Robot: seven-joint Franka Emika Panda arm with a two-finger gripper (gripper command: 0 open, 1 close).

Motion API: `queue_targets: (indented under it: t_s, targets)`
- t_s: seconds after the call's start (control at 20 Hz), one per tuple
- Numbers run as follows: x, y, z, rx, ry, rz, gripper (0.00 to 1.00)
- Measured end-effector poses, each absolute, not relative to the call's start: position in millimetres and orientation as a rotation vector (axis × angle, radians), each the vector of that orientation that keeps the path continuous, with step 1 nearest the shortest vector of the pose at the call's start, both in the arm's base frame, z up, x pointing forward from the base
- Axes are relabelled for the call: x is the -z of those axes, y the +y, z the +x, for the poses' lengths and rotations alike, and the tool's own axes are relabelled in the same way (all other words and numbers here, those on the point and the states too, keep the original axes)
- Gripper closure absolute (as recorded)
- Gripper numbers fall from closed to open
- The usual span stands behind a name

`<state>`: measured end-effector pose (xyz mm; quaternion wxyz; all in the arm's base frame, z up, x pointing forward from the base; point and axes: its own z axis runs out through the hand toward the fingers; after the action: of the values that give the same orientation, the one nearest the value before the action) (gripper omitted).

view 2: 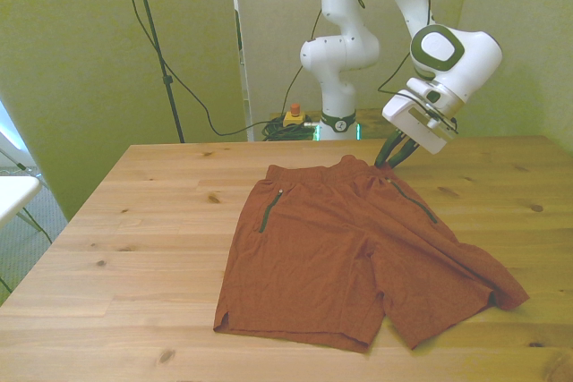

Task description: Fold the shorts

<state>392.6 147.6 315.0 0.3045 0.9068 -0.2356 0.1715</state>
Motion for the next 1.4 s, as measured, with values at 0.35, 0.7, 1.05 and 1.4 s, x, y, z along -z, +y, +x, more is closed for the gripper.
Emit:
queue_targets:
  t_s: [0.35, 0.7, 1.05, 1.4]
  targets:
    - [-319, 148, 393, -0.466, -0.636, 2.409, 1.0]
    - [-350, 143, 382, -0.515, -0.718, 2.438, 1.0]
    - [-415, 104, 381, -0.534, -0.923, 2.577, 1.0]
    - [-469, 35, 386, -0.45, -1.163, 2.776, 1.0]
